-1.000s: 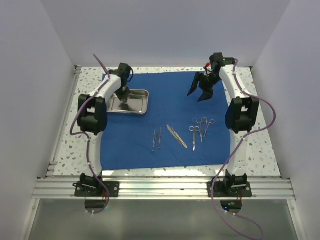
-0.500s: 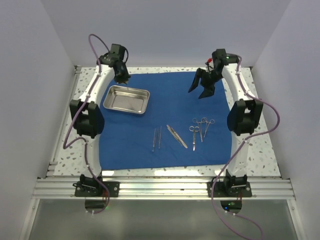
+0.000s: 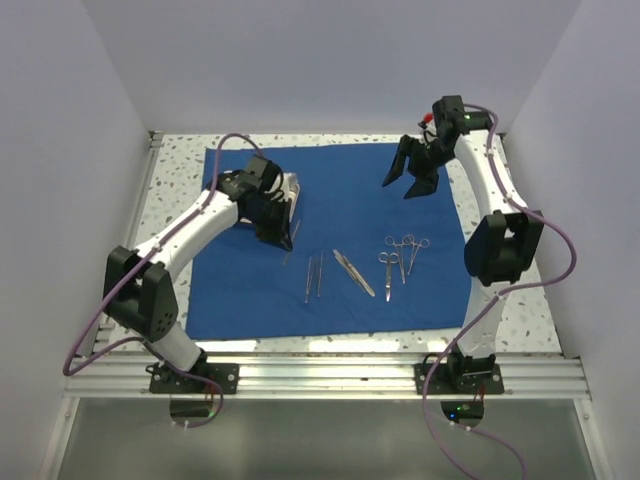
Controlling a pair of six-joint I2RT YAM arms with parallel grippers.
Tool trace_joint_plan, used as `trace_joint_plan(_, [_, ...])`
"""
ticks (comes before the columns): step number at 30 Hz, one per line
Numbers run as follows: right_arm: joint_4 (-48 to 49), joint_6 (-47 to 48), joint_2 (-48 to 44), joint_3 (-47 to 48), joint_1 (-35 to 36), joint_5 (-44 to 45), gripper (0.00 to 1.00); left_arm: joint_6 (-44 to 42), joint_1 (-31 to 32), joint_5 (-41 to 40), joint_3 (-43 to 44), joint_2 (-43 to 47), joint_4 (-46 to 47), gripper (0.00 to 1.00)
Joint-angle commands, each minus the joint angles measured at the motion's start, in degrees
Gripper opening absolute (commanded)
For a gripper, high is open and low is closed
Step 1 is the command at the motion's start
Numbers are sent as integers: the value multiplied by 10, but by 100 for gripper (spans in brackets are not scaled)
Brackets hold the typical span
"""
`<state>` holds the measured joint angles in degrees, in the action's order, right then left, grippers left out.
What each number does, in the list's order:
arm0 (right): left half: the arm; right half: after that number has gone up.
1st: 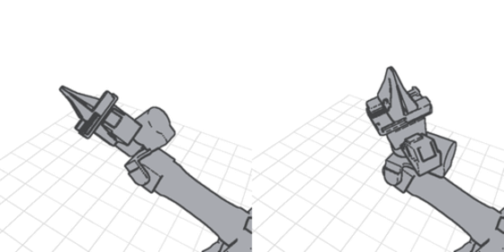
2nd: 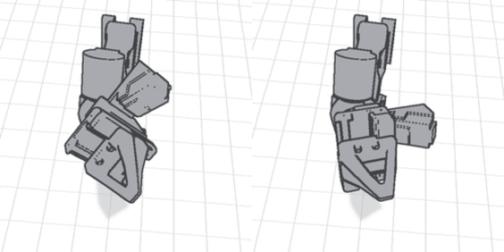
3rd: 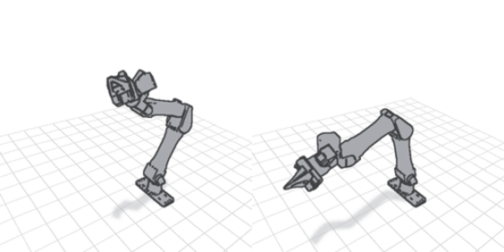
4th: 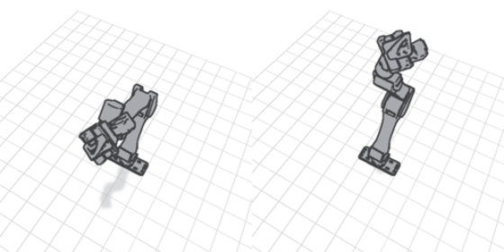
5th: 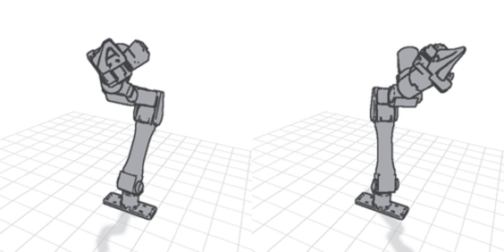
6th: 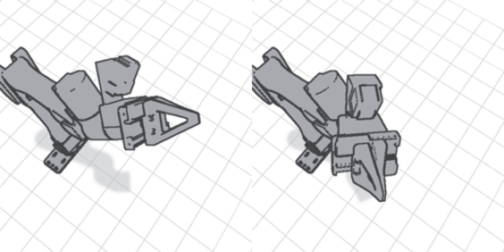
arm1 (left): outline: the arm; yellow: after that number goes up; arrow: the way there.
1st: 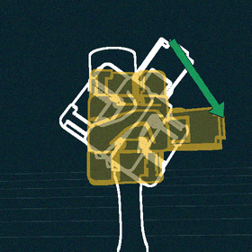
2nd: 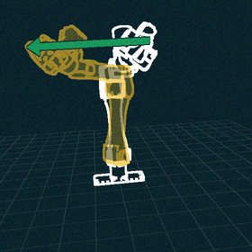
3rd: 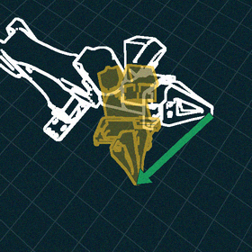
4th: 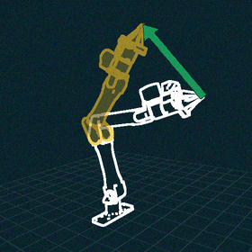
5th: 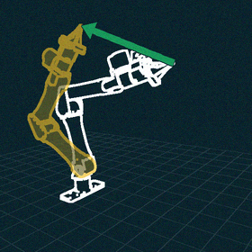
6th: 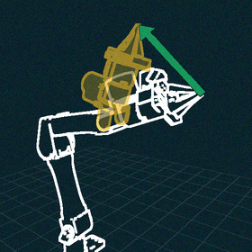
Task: Open and lay out the surgical kit
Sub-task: Place the medical item in the surgical kit.
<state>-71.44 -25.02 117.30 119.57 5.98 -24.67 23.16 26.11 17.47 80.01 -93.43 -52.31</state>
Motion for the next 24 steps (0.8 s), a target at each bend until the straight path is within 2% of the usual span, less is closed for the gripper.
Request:
trace_joint_plan(1, [3,1,-57,-21,-1,17,70,11,-1,-1,-43,27,27,0])
trace_joint_plan(5, [0,1,-87,-47,-2,24,70,47,15,-62,-92,34,49,0])
trace_joint_plan(8, [0,1,-112,-68,-1,27,70,72,25,-78,-128,30,82,0])
trace_joint_plan(15, [-2,9,-145,-103,-2,42,70,119,66,-67,-156,-3,126,0])
trace_joint_plan(19, [-1,9,-153,-113,-1,45,70,147,74,-25,-162,-25,160,0])
trace_joint_plan(23, [-2,13,-155,-112,-2,52,70,157,90,-43,-150,-53,138,0])
trace_joint_plan(24, [-3,14,-156,-111,-2,53,70,158,90,-46,-149,-61,129,3])
